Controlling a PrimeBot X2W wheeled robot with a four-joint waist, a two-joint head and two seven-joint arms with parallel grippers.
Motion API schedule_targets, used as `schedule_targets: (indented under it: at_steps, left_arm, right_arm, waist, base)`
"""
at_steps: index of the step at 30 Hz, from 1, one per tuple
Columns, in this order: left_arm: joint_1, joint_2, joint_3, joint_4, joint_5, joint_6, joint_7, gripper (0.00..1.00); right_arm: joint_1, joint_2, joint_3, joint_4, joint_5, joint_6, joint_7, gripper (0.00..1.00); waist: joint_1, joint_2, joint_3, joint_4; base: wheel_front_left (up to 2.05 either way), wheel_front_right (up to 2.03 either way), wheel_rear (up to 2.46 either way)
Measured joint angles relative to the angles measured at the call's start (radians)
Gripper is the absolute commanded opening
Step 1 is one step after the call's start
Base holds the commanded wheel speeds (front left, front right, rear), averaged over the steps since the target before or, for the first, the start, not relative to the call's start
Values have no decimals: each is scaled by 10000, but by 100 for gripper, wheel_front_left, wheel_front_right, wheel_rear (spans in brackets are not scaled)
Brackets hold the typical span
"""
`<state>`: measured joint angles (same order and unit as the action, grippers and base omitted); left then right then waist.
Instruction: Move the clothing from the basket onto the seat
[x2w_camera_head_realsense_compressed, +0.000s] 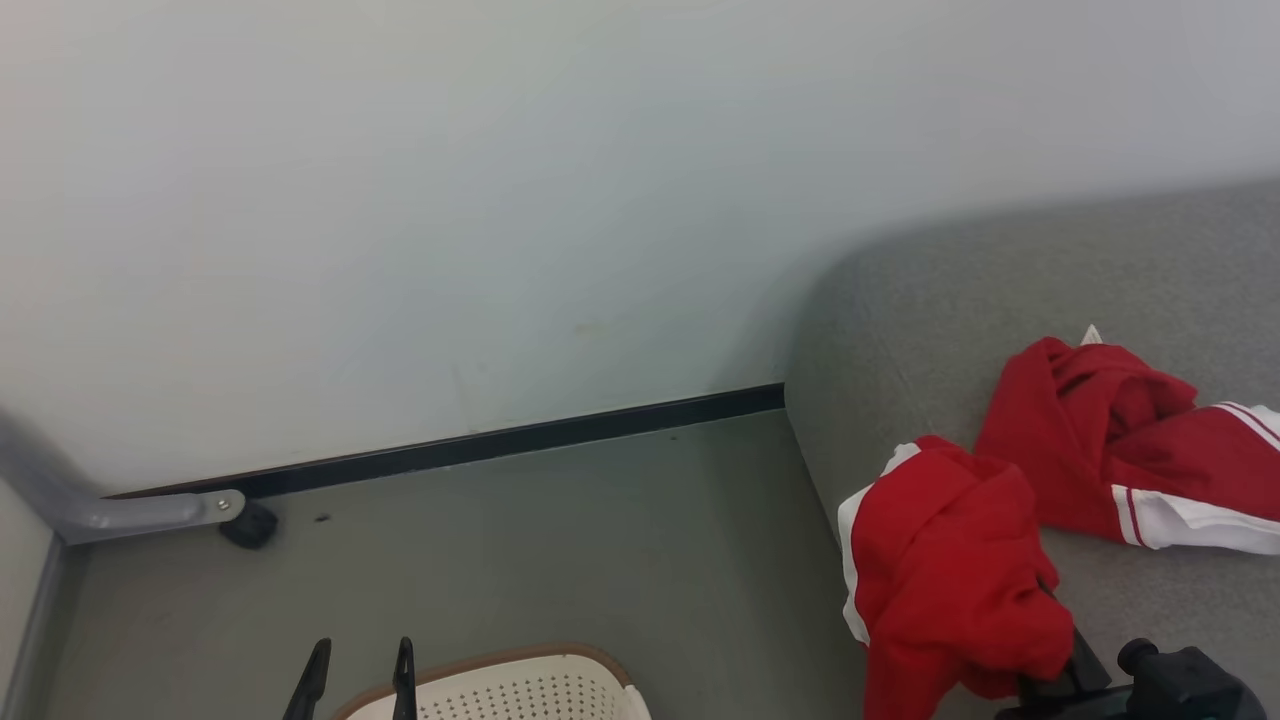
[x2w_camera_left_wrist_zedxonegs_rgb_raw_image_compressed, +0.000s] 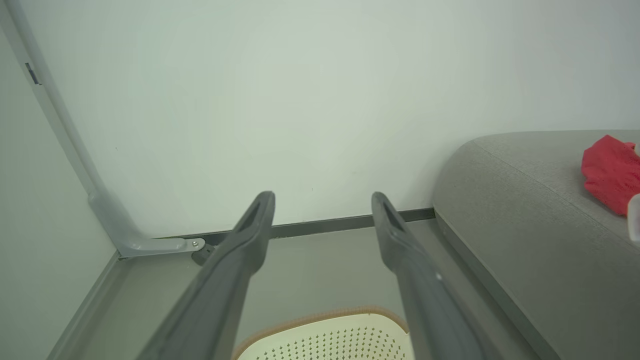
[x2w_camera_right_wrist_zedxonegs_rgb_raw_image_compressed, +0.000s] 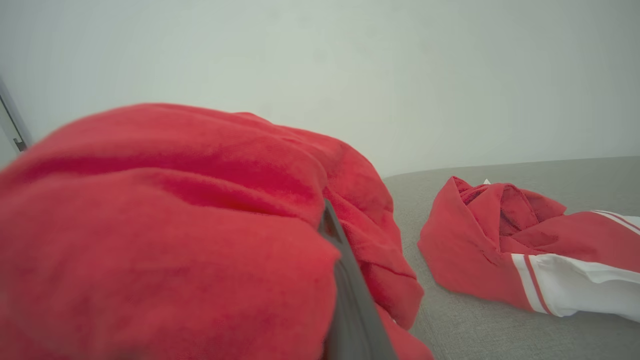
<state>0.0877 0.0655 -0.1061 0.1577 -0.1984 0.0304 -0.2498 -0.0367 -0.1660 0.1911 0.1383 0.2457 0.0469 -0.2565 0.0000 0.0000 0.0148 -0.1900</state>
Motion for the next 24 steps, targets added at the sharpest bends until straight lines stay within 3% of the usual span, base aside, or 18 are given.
schedule_targets:
  at_steps: [17, 24]
  left_arm:
    - [-611, -46, -117, -192, 174, -408, 0, 100]
    - [-1525, -77, -545, -105, 366, -759, 0, 100]
  right_arm:
    - [-128, 65, -493, -550, -337, -44, 0, 0]
    - [107, 146, -1003, -855, -351, -272, 0, 0]
  waist:
    - [1, 0, 657, -2389]
    - [1, 0, 1214, -3020]
  base:
    - [0, 0, 0]
    - [0, 0, 0]
